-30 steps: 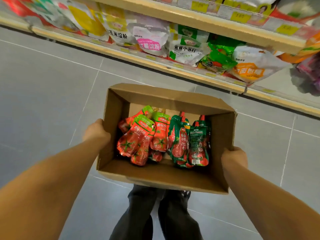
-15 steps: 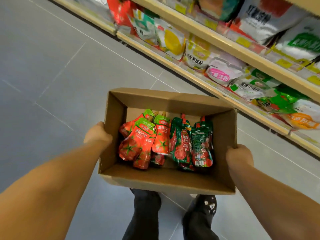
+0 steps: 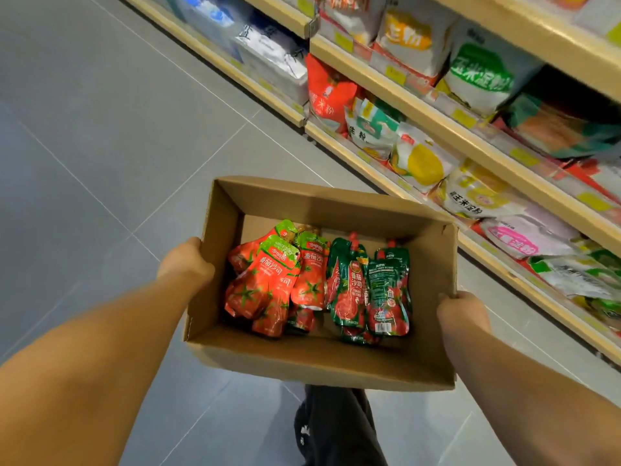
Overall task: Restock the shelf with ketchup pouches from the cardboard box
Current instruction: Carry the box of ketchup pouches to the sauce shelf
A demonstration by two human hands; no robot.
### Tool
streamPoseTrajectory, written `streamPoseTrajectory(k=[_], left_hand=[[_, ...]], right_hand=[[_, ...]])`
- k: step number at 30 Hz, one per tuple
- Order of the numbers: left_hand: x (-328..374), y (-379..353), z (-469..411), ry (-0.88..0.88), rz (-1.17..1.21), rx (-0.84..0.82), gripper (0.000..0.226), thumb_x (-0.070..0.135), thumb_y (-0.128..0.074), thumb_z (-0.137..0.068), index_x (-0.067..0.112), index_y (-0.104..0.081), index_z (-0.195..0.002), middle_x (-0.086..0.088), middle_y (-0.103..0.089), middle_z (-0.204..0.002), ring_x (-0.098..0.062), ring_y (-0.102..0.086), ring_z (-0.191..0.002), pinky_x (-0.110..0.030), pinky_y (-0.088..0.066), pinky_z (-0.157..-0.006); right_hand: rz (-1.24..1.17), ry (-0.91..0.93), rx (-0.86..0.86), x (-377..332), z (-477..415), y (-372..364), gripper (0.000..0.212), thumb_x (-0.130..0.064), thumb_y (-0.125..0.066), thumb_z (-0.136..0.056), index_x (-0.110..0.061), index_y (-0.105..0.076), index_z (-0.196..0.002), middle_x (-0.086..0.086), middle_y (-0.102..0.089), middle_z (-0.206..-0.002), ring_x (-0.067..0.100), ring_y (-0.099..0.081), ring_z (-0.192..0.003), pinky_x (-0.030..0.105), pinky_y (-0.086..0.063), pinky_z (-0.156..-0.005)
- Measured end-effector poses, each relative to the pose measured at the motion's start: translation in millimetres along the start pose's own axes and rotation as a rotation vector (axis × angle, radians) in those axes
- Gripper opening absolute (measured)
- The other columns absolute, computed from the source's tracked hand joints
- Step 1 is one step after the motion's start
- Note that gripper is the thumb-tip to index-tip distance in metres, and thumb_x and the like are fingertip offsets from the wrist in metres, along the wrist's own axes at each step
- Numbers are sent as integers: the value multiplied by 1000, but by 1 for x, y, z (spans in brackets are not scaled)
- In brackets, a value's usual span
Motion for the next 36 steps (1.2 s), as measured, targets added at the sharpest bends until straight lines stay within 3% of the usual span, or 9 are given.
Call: streamPoseTrajectory(k=[3,7,12,15,20,26,31,34,36], left_hand=[[-4,18,-37,25,26,-6,35,7,-53,-82,11,-50,-116,-11,-56,-95,-31,-58,-88,-37,-52,-71],[-13,46,-84,52,62,-11,35,7,-51,-83,11,-49,-118,-16,-60,-107,-35,-59,-95,-42,-54,-77],[-44,81,-158,67,103,-11,36,8,-53,-81,11,-50,-117,-18,-62,-108,-39,-59,-99,-43,-53,-82],[-66,105,-207,72,125,-15,39,9,-54,-81,12,-50,-119,-17,-62,-111,-38,-59,-101,-43,-53,-84],[-100,158,-287,50,113,-41,33,8,-54,-80,15,-50,-112,-15,-62,-104,-33,-59,-89,-37,-53,-74],[-128,228,-369,6,37,-31,38,6,-52,-77,14,-50,-114,-12,-61,-97,-33,-60,-86,-43,-58,-75],[-135,282,-441,4,5,-42,36,6,-52,-77,15,-51,-112,-10,-59,-93,-30,-59,-85,-38,-56,-72],[-131,310,-493,12,20,-25,37,5,-53,-78,16,-51,-113,-6,-57,-89,-26,-58,-80,-33,-53,-64],[-127,328,-521,-1,-5,-26,41,3,-53,-77,16,-50,-116,-5,-55,-90,-27,-58,-81,-36,-56,-67]], right_hand=[[42,26,15,-48,0,-21,24,-34,-42,-94,-23,-56,-110,6,-62,-91,28,-60,-83,45,-54,-82],[79,93,39,-115,9,-47,27,-31,-42,-93,-20,-57,-113,5,-57,-84,25,-54,-77,38,-47,-73],[82,116,51,-192,33,-96,29,-28,-43,-93,-18,-57,-118,5,-58,-83,24,-53,-72,34,-45,-66],[95,47,39,-236,54,-132,29,-26,-45,-93,-21,-55,-120,7,-61,-95,28,-57,-84,42,-51,-81],[33,5,71,-291,101,-193,29,-32,-47,-90,-27,-56,-117,7,-63,-98,33,-60,-90,46,-51,-85],[-28,-41,2,-357,145,-249,31,-27,-45,-94,-26,-52,-124,3,-61,-100,28,-60,-91,42,-53,-82],[-3,-26,-15,-431,162,-287,27,-26,-46,-93,-25,-55,-119,6,-65,-100,29,-62,-87,44,-55,-81],[-40,-39,-22,-478,163,-315,27,-24,-45,-93,-25,-56,-118,5,-64,-97,28,-61,-82,38,-55,-73],[-67,-92,-18,-501,166,-331,27,-25,-44,-93,-26,-56,-118,4,-64,-97,28,-62,-84,42,-56,-77]])
Point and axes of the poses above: each hand's wrist, its own z-axis away from the middle knuckle, its own y-axis out of the back of the hand, x = y × z, the point moved 4 cm from there along -z, towards the middle knuckle
